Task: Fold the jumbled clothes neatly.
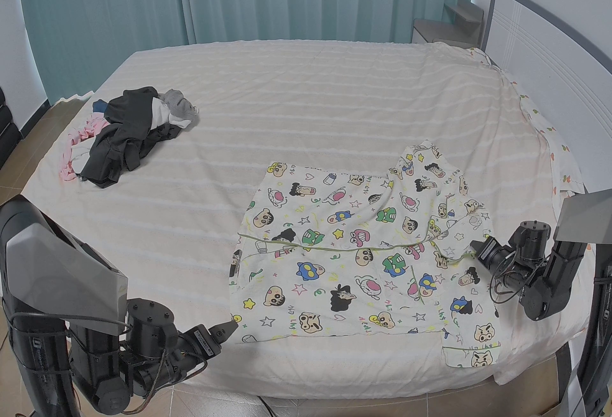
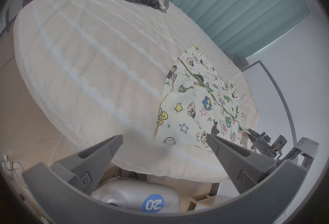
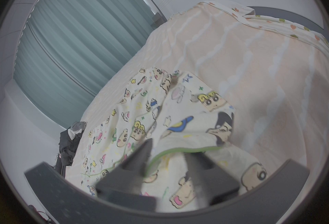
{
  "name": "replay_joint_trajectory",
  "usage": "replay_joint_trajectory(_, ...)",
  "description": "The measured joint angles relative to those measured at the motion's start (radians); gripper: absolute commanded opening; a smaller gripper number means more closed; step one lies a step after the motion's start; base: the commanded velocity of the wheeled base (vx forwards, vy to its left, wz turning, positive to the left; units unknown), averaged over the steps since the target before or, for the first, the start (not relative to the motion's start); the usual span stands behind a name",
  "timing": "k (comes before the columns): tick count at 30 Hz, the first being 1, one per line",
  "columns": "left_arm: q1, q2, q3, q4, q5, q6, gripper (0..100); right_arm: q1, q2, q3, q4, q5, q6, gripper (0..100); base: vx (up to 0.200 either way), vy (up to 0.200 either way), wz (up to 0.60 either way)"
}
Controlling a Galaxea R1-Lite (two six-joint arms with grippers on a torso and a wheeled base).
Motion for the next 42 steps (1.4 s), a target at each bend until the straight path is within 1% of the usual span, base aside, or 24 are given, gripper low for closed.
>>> replay_joint_trajectory(10, 0.0, 0.0, 0.0, 0.0, 0.0, -0.001, 100, -0.022, 0.032, 0.106, -0.117, -0.001, 0.011, 100, 0.0, 0.0, 0.0)
replay_joint_trajectory(17, 0.0, 0.0, 0.0, 0.0, 0.0, -0.001, 100, -0.041, 0.027, 0.145, -0.125, -0.001, 0.021, 100, 0.0, 0.0, 0.0)
replay_joint_trajectory(25, 0.0, 0.0, 0.0, 0.0, 0.0, -0.001, 100, -0.044, -0.086, 0.211, -0.125, 0.002, 0.028, 100, 0.0, 0.0, 0.0)
replay_joint_trajectory(30, 0.0, 0.0, 0.0, 0.0, 0.0, -0.001, 100, -0.027, -0.172, 0.24, -0.125, 0.007, 0.039, 100, 0.0, 0.0, 0.0)
replay_joint_trajectory(35, 0.0, 0.0, 0.0, 0.0, 0.0, -0.001, 100, 0.029, -0.19, 0.207, -0.125, 0.009, 0.077, 100, 0.0, 0.0, 0.0)
replay_joint_trajectory(42, 0.0, 0.0, 0.0, 0.0, 0.0, -0.003, 100, 0.046, -0.083, 0.109, -0.123, 0.002, 0.09, 100, 0.0, 0.0, 0.0)
